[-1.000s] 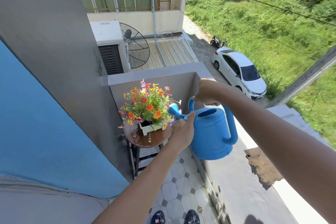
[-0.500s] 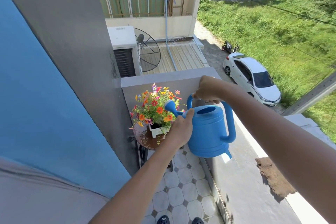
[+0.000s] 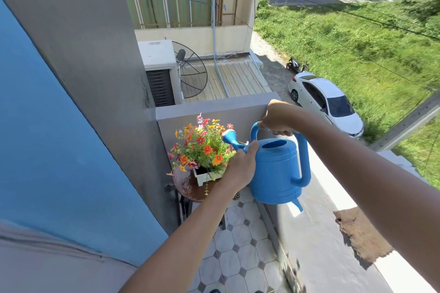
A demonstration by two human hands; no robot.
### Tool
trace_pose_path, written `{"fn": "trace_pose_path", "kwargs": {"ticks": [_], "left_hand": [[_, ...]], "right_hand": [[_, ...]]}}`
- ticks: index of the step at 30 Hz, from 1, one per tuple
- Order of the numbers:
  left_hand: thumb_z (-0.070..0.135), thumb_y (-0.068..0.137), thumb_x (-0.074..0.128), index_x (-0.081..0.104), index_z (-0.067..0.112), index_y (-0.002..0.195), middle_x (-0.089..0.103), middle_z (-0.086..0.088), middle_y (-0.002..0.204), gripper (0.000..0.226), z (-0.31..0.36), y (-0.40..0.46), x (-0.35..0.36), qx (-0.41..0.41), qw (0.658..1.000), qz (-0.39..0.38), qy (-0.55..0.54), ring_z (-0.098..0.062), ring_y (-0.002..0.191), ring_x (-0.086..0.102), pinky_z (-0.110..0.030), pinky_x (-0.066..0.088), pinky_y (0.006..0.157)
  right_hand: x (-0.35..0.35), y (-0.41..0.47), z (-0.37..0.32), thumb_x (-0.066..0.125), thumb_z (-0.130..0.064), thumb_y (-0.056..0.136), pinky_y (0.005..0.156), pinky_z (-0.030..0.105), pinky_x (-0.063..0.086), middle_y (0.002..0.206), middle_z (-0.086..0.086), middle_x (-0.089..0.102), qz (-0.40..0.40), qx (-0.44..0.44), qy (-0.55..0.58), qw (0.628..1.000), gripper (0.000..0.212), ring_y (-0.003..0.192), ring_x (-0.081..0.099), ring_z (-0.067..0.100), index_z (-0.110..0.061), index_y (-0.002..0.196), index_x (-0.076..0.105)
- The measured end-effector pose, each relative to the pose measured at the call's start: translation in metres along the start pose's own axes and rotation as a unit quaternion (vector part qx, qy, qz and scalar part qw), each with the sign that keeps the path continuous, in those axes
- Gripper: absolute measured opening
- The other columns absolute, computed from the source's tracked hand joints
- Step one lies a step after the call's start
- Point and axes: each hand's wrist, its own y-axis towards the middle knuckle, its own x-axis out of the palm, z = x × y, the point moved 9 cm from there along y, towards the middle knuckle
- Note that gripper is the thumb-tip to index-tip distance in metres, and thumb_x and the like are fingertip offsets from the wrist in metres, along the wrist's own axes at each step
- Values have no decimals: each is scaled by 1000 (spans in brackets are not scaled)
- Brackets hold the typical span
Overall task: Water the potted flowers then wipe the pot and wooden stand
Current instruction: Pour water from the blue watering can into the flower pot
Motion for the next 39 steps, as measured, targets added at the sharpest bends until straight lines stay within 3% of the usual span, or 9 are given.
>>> {"fn": "trace_pose_path", "kwargs": {"ticks": [6,12,18,20,24,28,33,37,39], "left_hand": [[81,79,20,59,16,109,65,-17,93,81,-13,-1,-34,15,999,39,-19,-19,75,58,-34,42,61],[85,78,19,57,9,104,55,-5,77,88,-23,-3,-51,11,997,74,-4,-19,68,54,-35,40,60],[74,88,23,53,16,110,61,-8,98,69,-22,-2,-56,18,995,94,23,-19,85,58,-35,42,64],[69,92,25,51,17,114,59,-6,102,63,-19,4,-52,22,994,94,43,-17,88,57,-34,39,63],[62,95,32,51,18,121,59,-5,110,54,-16,25,-32,42,995,80,53,-18,95,56,-30,38,65],[63,92,35,52,19,118,61,-4,108,53,-15,54,-4,60,993,70,77,-22,97,59,-38,49,75],[59,92,39,56,25,122,69,-4,106,48,-9,93,43,72,989,52,115,-25,97,63,-33,47,73],[53,95,44,55,21,124,67,-1,107,45,3,127,91,61,988,-5,143,-21,97,62,-29,48,76],[46,97,46,57,18,120,66,2,106,37,12,140,121,64,987,-45,142,-15,89,60,-21,44,65]], "right_hand": [[4,3,-34,61,-28,93,42,23,42,61,11,60,17,-45,19,999,33,41,53,22,-12,74,40],[8,7,-49,64,-33,90,52,33,48,60,13,62,12,-72,33,997,34,46,56,26,-8,73,47],[18,9,-32,54,-34,95,46,26,42,68,24,66,16,-61,70,996,45,47,52,27,10,93,63],[23,12,-18,52,-32,95,43,23,40,63,20,62,17,-54,107,993,47,41,50,25,12,90,66],[38,24,21,53,-34,93,44,22,40,55,13,55,14,-13,189,982,39,38,47,22,0,74,59],[59,35,63,53,-30,88,48,30,37,54,13,47,15,-10,341,940,30,42,41,21,-9,66,49],[75,42,124,48,-26,96,37,20,29,63,11,38,81,23,495,865,24,36,33,13,-14,76,44],[88,51,178,45,-21,97,38,21,29,62,8,41,110,94,603,785,18,38,33,12,-9,85,51],[92,55,201,44,-17,99,36,21,30,60,7,40,125,109,658,735,16,40,33,12,-5,90,52]]}}
